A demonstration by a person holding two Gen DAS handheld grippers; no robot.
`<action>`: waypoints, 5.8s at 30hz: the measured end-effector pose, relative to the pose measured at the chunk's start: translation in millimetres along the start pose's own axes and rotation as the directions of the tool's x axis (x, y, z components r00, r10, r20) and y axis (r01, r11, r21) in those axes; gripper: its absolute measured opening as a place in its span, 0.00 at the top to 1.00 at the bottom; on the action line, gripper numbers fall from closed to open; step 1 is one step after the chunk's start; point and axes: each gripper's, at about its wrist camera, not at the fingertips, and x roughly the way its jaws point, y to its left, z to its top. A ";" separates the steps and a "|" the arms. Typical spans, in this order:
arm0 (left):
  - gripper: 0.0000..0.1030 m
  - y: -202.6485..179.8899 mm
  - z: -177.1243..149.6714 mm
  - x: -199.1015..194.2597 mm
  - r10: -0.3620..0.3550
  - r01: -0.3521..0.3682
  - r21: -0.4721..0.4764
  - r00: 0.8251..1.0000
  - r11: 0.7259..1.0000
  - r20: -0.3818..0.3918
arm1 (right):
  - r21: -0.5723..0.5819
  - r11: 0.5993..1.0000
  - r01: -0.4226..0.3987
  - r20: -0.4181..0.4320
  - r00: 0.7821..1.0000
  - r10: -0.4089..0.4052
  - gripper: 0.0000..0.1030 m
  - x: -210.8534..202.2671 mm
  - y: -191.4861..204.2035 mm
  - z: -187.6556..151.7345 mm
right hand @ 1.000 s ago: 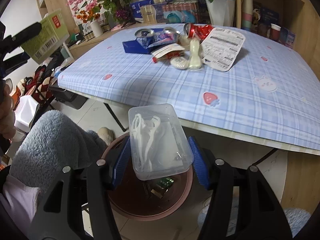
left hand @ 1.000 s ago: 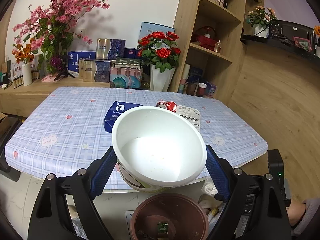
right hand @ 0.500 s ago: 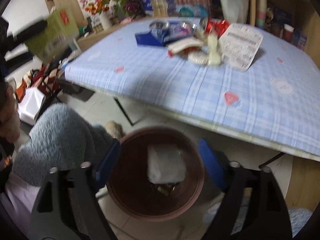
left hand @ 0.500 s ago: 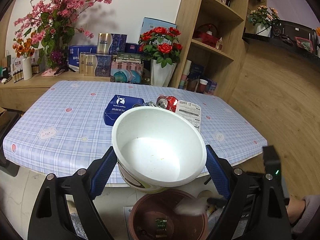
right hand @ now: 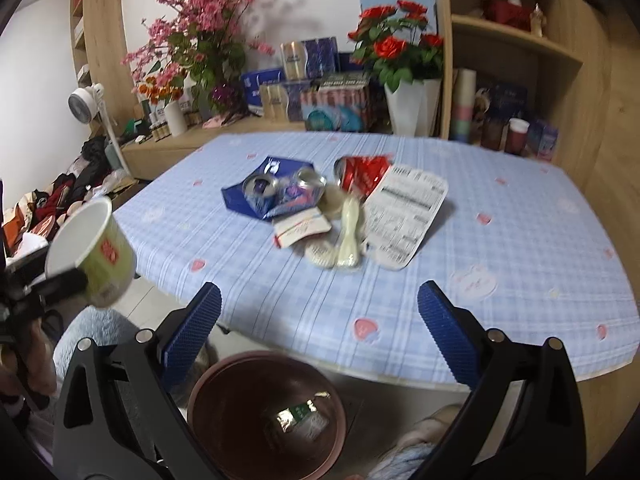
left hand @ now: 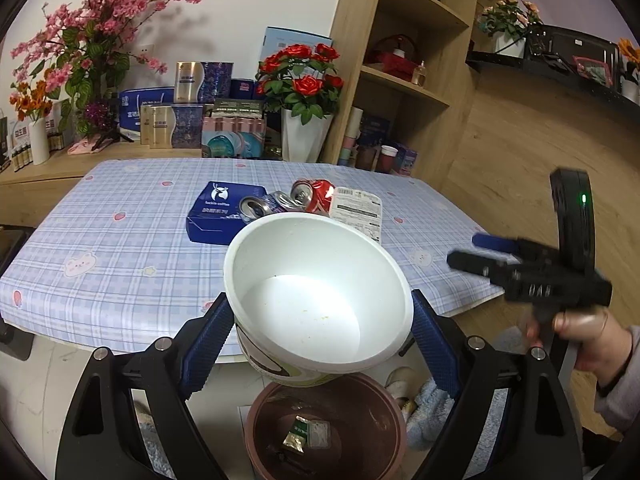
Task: Collect trash
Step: 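Lower the white cup over the bin and open the left tool, then move both tools back toward the crushed cans on the table, then grasp the crushed blue can with the left tool while the right tool grasps the white paper sheet, then carry the blue can and white sheet over the brown bin with both tools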
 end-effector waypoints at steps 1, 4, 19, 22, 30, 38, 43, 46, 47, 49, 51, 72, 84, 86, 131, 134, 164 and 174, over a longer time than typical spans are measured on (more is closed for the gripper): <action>0.18 -0.8 -1.0 0.0 -0.002 0.002 0.001 1.000 1.000 -0.001 | 0.000 1.000 0.005 0.006 1.000 -0.005 0.06 -1.7 -1.3 1.7; 0.18 -2.7 -3.2 1.0 -0.010 0.010 0.002 1.000 1.000 -0.008 | 0.003 1.000 0.025 0.018 1.000 -0.025 0.06 -5.5 -4.5 4.7; 0.17 -20.2 -28.0 15.1 -0.063 0.068 0.048 0.993 0.997 -0.102 | 0.027 0.999 0.046 -0.001 0.999 -0.046 0.06 -2.5 -13.4 -3.1; 0.17 -22.2 -30.9 18.4 -0.067 0.074 0.054 0.991 0.996 -0.119 | 0.031 0.998 0.049 -0.004 0.999 -0.048 0.06 -2.2 -15.2 -4.5; 0.07 -18.1 -31.4 21.1 -0.088 0.093 0.030 0.987 0.995 -0.135 | 0.043 0.998 0.055 -0.010 0.998 -0.055 0.06 -2.2 -19.4 -8.7; 0.06 -5.1 -12.5 12.6 -0.026 0.028 0.022 0.996 0.999 -0.082 | 0.061 0.996 0.063 -0.004 0.998 -0.062 0.06 -4.5 -23.9 -11.8; 0.06 21.0 4.0 7.2 0.060 -0.061 -0.020 0.998 0.998 -0.037 | 0.078 0.993 0.092 0.001 0.996 -0.092 0.06 -3.5 -30.1 -13.8; 0.06 35.9 11.5 5.8 0.103 -0.104 -0.046 0.994 0.994 -0.021 | 0.087 0.991 0.107 0.010 0.994 -0.108 0.06 -3.3 -33.7 -14.0; 0.06 40.1 14.3 5.3 0.116 -0.116 -0.055 0.993 0.992 -0.016 | 0.090 0.990 0.107 0.012 0.994 -0.108 0.06 -3.3 -34.6 -14.1; 0.06 48.8 18.4 4.8 0.133 -0.133 -0.075 0.991 0.988 -0.010 | 0.096 0.989 0.109 0.014 0.994 -0.110 0.06 -2.3 -36.5 -14.5; 0.06 55.9 21.9 6.1 0.140 -0.141 -0.094 0.990 0.986 -0.011 | 0.104 0.989 0.109 0.015 0.994 -0.111 0.06 -0.4 -38.3 -15.7; 0.06 66.5 65.8 117.8 0.112 -0.120 -0.086 0.989 0.989 -0.099 | 0.204 0.978 0.050 -0.043 0.998 -0.042 0.06 65.3 -70.8 -16.9; 0.17 81.9 88.6 237.2 0.206 -0.230 -0.099 0.956 0.968 -0.207 | 0.185 0.978 0.100 -0.088 0.992 -0.085 0.06 120.6 -91.0 -3.6; 0.19 82.7 87.8 248.1 0.223 -0.247 -0.089 0.950 0.965 -0.218 | 0.183 0.978 0.101 -0.095 0.992 -0.084 0.06 127.9 -93.0 -1.6; 0.56 99.5 99.3 179.4 0.208 -0.212 -0.159 0.977 0.964 -0.044 | 0.233 0.971 0.046 -0.144 0.989 -0.012 0.20 212.8 -143.1 62.2; 0.56 102.0 97.1 175.5 0.213 -0.217 -0.172 0.976 0.961 -0.042 | 0.269 0.962 0.050 -0.175 0.985 -0.002 0.20 230.1 -151.8 68.1; 0.79 85.5 80.8 140.8 0.111 -0.120 -0.200 0.992 0.972 -0.054 | 0.300 0.949 -0.100 0.040 0.995 0.092 0.95 139.9 -121.6 101.0; 0.79 71.4 86.2 94.6 0.092 -0.092 -0.177 0.996 0.980 -0.007 | 0.241 0.966 -0.094 0.100 0.992 0.072 0.95 86.5 -97.7 106.0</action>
